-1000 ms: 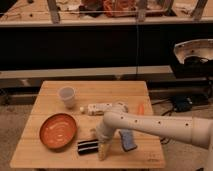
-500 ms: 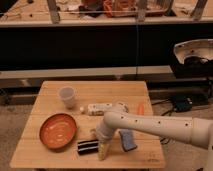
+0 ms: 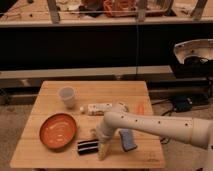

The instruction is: Place the eraser in the ceramic cup

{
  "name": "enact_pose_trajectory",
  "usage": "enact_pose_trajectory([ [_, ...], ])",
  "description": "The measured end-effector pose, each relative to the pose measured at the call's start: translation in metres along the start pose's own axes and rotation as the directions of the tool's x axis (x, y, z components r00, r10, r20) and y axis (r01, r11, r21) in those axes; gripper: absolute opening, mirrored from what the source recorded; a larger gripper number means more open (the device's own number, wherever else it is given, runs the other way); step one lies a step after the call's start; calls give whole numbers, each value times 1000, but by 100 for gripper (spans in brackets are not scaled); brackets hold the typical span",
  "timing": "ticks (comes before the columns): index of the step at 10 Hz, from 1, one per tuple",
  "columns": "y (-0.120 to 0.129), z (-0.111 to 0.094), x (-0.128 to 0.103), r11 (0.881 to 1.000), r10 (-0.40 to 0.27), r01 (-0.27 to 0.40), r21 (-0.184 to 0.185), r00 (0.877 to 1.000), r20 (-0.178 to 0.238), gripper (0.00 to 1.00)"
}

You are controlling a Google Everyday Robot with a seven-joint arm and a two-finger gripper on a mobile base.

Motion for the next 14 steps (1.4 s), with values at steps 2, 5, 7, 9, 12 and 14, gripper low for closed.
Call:
enact_pose_trajectory([
  [2,0,0,1,1000,2,-2,-2,1000,3,80],
  [5,0,-1,1,1000,4,-4,-4,1000,6,80],
  [7,0,-1,1,1000,4,-4,-5,1000,10,80],
  [9,0,-1,1,1000,5,-5,-7,1000,13,80],
  [12,0,-1,1,1000,8,-8,-9,1000,17,80],
  [14,0,-2,1,1000,10,-10,-10,1000,19,80],
])
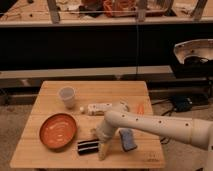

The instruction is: Place the eraser in the ceramic cup

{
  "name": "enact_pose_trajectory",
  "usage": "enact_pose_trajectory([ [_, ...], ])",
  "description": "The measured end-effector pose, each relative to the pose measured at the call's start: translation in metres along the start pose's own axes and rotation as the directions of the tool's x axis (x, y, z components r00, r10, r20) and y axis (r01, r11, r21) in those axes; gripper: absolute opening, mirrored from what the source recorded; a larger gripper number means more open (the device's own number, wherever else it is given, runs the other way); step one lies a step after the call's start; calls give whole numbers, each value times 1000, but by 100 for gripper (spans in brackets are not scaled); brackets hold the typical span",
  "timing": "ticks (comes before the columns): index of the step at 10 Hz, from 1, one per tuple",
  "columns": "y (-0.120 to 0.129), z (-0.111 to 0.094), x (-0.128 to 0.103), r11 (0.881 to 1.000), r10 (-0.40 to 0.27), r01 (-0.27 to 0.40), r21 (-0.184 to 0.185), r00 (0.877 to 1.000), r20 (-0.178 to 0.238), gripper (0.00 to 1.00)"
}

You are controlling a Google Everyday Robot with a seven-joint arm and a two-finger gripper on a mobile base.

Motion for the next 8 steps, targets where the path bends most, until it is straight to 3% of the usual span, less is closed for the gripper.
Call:
enact_pose_trajectory([
  [8,0,-1,0,1000,6,-6,-6,1000,8,80],
])
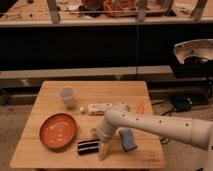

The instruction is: Place the eraser in the ceramic cup

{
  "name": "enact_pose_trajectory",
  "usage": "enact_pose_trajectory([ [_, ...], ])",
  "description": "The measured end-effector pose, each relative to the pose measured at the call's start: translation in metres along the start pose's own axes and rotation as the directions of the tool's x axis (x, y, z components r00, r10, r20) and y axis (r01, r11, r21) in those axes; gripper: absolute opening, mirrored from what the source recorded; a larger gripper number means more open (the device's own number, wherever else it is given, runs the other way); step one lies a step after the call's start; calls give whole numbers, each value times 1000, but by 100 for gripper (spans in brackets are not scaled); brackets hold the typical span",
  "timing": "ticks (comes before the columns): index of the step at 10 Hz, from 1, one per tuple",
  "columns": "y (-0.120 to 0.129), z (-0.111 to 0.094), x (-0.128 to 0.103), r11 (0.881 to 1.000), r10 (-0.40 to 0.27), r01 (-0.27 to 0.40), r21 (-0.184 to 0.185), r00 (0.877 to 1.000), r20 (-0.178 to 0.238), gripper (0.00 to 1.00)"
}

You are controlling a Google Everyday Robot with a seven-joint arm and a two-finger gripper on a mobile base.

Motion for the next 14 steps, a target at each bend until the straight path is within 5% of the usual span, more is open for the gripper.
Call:
enact_pose_trajectory([
  [14,0,0,-1,1000,10,-9,-9,1000,10,80],
])
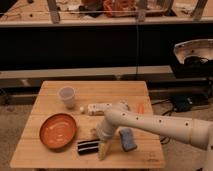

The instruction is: Place the eraser in the ceramic cup

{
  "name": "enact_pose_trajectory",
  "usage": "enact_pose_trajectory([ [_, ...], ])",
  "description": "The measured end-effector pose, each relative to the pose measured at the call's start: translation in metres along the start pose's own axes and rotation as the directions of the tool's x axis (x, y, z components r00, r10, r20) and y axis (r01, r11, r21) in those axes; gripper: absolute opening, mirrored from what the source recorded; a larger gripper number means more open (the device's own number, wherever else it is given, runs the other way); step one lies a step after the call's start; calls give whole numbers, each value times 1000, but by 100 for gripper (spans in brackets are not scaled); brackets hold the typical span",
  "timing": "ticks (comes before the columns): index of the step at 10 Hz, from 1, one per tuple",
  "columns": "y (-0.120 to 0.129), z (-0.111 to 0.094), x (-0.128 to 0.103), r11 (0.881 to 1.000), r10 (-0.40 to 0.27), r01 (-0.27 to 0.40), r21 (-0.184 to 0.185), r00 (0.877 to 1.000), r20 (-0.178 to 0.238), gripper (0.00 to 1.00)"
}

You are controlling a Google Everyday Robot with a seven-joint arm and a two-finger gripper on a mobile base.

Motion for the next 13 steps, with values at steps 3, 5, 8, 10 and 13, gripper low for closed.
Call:
enact_pose_trajectory([
  [3,0,0,0,1000,2,-2,-2,1000,2,80],
  [5,0,1,0,1000,4,-4,-3,1000,4,80],
  [8,-1,1,0,1000,6,-6,-5,1000,6,80],
  [10,-1,1,0,1000,7,-7,-6,1000,8,80],
  [13,-1,2,0,1000,11,-11,-9,1000,10,80],
])
